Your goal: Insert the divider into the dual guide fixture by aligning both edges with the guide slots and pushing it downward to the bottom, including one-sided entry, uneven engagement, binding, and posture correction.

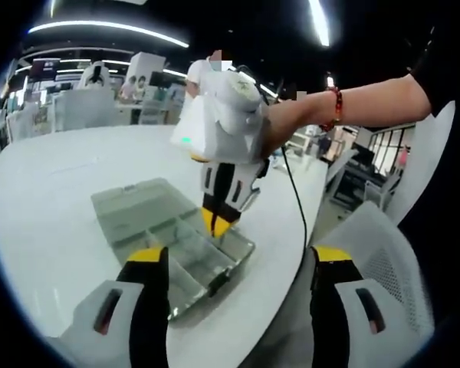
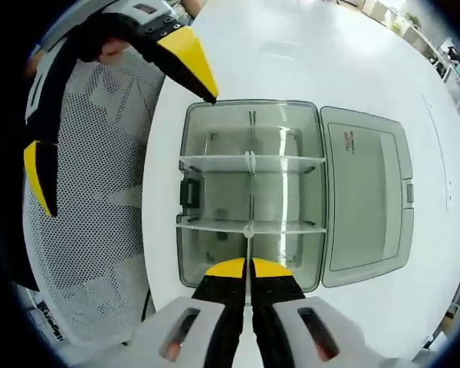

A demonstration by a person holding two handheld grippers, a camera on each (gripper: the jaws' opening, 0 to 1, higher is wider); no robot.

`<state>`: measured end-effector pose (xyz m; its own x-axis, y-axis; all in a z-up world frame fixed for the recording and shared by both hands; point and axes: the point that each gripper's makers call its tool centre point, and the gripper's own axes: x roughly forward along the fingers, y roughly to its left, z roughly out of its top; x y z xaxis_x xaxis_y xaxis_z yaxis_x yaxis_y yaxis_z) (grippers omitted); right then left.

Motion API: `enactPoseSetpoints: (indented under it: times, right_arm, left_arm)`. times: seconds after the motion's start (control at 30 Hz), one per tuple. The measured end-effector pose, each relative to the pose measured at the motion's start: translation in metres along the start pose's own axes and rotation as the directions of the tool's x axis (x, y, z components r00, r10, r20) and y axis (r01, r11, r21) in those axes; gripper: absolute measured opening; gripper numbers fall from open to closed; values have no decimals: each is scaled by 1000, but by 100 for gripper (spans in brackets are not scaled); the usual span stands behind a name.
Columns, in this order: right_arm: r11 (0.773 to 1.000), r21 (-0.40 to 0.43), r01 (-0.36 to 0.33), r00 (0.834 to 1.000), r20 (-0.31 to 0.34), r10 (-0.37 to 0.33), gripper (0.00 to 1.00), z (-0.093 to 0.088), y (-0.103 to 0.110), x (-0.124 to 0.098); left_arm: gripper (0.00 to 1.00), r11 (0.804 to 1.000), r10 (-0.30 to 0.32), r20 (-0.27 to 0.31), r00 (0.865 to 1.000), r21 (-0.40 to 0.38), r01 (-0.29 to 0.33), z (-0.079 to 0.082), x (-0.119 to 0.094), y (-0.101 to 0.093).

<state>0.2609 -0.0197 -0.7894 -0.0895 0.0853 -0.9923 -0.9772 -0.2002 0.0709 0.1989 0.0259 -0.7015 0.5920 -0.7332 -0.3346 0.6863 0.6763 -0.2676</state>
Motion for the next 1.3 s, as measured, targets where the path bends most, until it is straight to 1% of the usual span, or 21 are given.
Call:
enactPoseSetpoints:
  times: [0.13,0.23,0.27,0.33,0.4,0.5,0.53,0.6,0.67,0.7,0.83,0.9,0.93,1.0,1.07,1.3]
  right_arm:
    - [1000,-2,2,1000,17,-2,0,0,-1,0]
    - [1000,-4,21,1000,0,-21,12,-7,-1,0]
    - [999,-10,31,999,8,-31,11,-8,-1,-1]
    - [999,18,26,999,27,-27,9,-9,1,-3]
    - [999,25,49,998,49,-50,9,-9,-1,-7]
    - [998,40,50,996,67,-53,11,-12,1,-13]
    - [997,54,51,995,87,-55,11,-12,2,-16]
    - [996,71,50,993,103,-58,12,-13,3,-19]
    - [994,90,64,989,125,-75,13,-16,3,-21]
    - [992,111,57,986,148,-73,14,-16,5,-23]
    - [983,173,58,972,215,-96,18,-18,7,-30]
    - [982,182,52,970,223,-93,18,-20,10,-31]
    - [980,190,54,967,236,-99,19,-21,11,-33]
    - [978,204,50,963,250,-101,21,-21,13,-34]
    - [975,213,63,957,264,-119,23,-22,12,-36]
    - [964,259,60,940,309,-142,26,-24,12,-42]
  left_arm:
    - [73,1000,-5,2,1000,-3,5,1,1,-2]
    - [73,1000,-8,-4,1000,8,8,3,0,-6]
    - [73,1000,-8,0,1000,11,8,5,0,-7]
    - [73,1000,-11,8,1000,3,11,6,1,-8]
    - [73,1000,-13,4,1000,-1,13,6,2,-8]
    - [73,1000,-16,-6,1000,8,16,6,3,-12]
    - [73,1000,-18,-5,1000,8,18,6,3,-13]
    - [73,1000,-22,-7,1000,7,22,6,4,-15]
    - [73,1000,-24,-20,999,15,25,3,4,-17]
    - [73,1000,-24,-26,999,16,24,3,4,-17]
    - [73,999,-30,-28,999,22,31,5,4,-21]
    - [73,999,-30,-33,999,27,31,5,4,-21]
    - [73,999,-29,-33,999,28,30,5,4,-20]
    - [73,999,-30,-33,999,29,30,6,5,-20]
    - [73,999,-29,-34,999,27,30,6,6,-21]
    - [73,999,-39,-46,998,30,40,3,9,-25]
